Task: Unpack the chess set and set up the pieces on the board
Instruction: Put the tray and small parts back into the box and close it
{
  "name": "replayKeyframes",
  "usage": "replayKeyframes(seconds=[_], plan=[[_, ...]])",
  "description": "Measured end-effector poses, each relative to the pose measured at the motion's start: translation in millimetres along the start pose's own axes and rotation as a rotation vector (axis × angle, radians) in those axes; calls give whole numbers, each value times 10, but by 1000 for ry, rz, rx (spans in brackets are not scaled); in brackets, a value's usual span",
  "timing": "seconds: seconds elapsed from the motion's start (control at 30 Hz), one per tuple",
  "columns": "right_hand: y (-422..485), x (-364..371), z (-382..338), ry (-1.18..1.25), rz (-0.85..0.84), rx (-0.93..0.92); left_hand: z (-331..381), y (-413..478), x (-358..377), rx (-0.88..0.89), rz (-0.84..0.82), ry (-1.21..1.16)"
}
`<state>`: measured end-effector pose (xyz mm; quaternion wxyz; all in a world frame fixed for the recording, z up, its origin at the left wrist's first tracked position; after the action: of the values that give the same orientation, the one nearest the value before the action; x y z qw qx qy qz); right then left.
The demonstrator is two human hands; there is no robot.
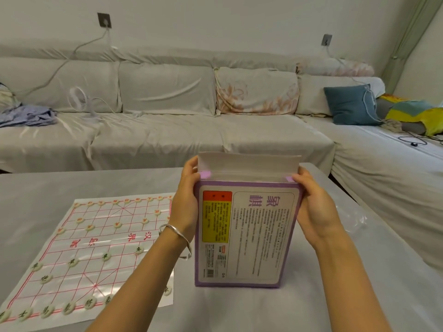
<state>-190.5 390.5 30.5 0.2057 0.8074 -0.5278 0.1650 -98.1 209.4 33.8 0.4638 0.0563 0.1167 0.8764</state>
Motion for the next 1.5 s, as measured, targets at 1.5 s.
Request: replayKeyframes(seconds=[1.5], plan=[[-133, 27, 173, -270, 77, -282, -244, -44, -18, 86, 35, 94]])
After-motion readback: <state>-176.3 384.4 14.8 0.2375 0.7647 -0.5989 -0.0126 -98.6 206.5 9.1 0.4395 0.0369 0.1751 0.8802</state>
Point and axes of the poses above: each hand's wrist, its own y-axis towards the middle knuckle, its own x-axis out of the palm, z = x × y, the point moved 2 cm from there along y, towards the middle knuckle, and after that the axes turned 15 degrees about y, right-handed, at the moved point
